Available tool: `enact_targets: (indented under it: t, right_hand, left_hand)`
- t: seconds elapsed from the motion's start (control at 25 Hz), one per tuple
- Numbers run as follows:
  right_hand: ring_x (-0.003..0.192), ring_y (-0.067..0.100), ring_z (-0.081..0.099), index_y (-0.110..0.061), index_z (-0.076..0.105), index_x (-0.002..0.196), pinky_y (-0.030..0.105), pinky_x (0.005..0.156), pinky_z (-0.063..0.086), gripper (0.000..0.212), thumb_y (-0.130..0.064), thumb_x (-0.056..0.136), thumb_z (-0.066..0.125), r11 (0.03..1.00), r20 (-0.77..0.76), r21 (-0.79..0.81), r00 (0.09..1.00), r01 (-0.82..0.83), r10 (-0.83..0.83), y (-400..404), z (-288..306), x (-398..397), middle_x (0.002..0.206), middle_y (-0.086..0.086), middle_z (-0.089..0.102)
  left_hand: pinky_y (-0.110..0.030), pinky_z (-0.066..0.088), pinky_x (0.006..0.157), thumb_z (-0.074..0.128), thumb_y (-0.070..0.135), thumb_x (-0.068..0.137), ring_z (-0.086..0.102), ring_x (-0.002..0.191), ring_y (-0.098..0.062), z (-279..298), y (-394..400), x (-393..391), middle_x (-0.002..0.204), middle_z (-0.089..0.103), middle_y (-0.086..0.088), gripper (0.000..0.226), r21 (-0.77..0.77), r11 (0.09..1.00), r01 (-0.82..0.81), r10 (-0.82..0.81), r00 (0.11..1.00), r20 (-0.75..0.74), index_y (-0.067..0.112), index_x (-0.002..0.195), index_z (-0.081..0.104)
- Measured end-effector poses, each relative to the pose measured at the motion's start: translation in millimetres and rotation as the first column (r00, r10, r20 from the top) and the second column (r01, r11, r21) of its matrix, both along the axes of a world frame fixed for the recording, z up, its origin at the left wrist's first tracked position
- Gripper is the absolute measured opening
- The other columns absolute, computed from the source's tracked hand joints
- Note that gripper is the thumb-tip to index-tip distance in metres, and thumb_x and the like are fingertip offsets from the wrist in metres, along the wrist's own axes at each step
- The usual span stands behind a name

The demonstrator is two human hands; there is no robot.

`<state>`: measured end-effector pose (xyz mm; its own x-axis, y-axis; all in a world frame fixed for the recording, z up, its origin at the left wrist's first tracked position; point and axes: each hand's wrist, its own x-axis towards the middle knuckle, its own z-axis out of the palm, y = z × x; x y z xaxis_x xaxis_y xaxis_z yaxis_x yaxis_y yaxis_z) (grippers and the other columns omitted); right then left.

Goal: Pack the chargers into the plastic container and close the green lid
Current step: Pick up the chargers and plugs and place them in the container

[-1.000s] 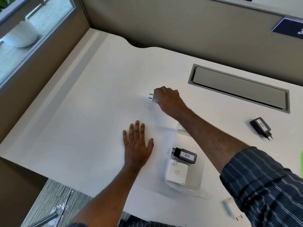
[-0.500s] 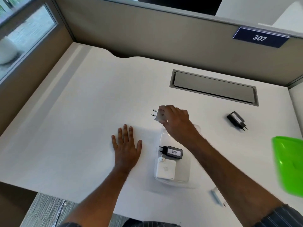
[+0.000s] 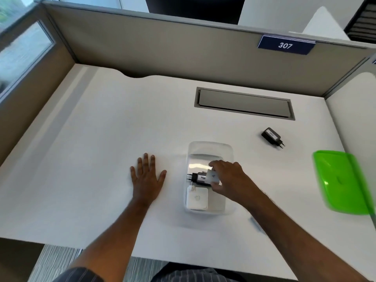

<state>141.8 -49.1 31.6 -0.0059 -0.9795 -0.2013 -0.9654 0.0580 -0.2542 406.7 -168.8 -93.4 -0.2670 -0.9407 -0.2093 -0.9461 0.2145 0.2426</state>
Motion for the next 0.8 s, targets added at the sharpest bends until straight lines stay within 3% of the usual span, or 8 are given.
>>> enact_targets:
  t: [0.16, 0.36, 0.52, 0.8]
  right_hand:
    - [0.103, 0.018, 0.061, -0.022, 0.048, 0.129, 0.037, 0.092, 0.035, 0.043, -0.038, 0.089, 0.053, 0.99, -0.202, 0.109, 0.973, -0.087, 0.108, 18, -4, 0, 0.113, -0.007, 0.06]
    - [0.087, 0.024, 0.066, -0.014, 0.045, 0.126, 0.04, 0.09, 0.037, 0.048, -0.031, 0.086, 0.064, 0.966, -0.268, 0.184, 0.937, -0.181, 0.226, 27, -2, 4, 0.107, -0.001, 0.064]
    - [0.09, 0.025, 0.067, -0.011, 0.042, 0.131, 0.039, 0.088, 0.036, 0.054, -0.025, 0.086, 0.067, 0.942, -0.381, 0.218, 0.867, -0.254, 0.322, 28, -1, 9, 0.11, 0.002, 0.065]
    - [0.078, 0.024, 0.052, -0.014, 0.053, 0.107, 0.032, 0.073, 0.022, 0.032, -0.004, 0.08, 0.068, 0.941, -0.376, 0.235, 0.87, -0.245, 0.32, 26, 0, 20, 0.103, 0.005, 0.065]
  left_hand:
    - [-0.054, 0.002, 0.129, 0.033, 0.058, 0.102, -0.002, 0.161, -0.027, 6, -1, 5, 0.173, -0.003, -0.005, 0.077, 0.034, 0.999, 0.029, -0.029, 1.0, -0.013, 0.022, 0.164, 0.004]
    - [-0.054, 0.004, 0.129, 0.033, 0.056, 0.103, 0.0, 0.16, -0.028, 11, -1, 7, 0.173, -0.002, -0.006, 0.076, 0.052, 0.998, 0.047, -0.047, 0.999, 0.004, 0.021, 0.164, 0.005]
    - [-0.052, 0.004, 0.129, 0.033, 0.054, 0.104, -0.001, 0.16, -0.029, 10, 5, 13, 0.174, -0.002, -0.005, 0.074, 0.046, 0.997, 0.065, -0.065, 0.998, 0.0, 0.022, 0.164, 0.005]
    - [-0.051, 0.004, 0.13, 0.033, 0.052, 0.104, -0.001, 0.16, -0.03, 9, 18, 20, 0.173, -0.003, -0.005, 0.073, 0.046, 0.996, 0.078, -0.078, 0.997, -0.003, 0.021, 0.164, 0.005]
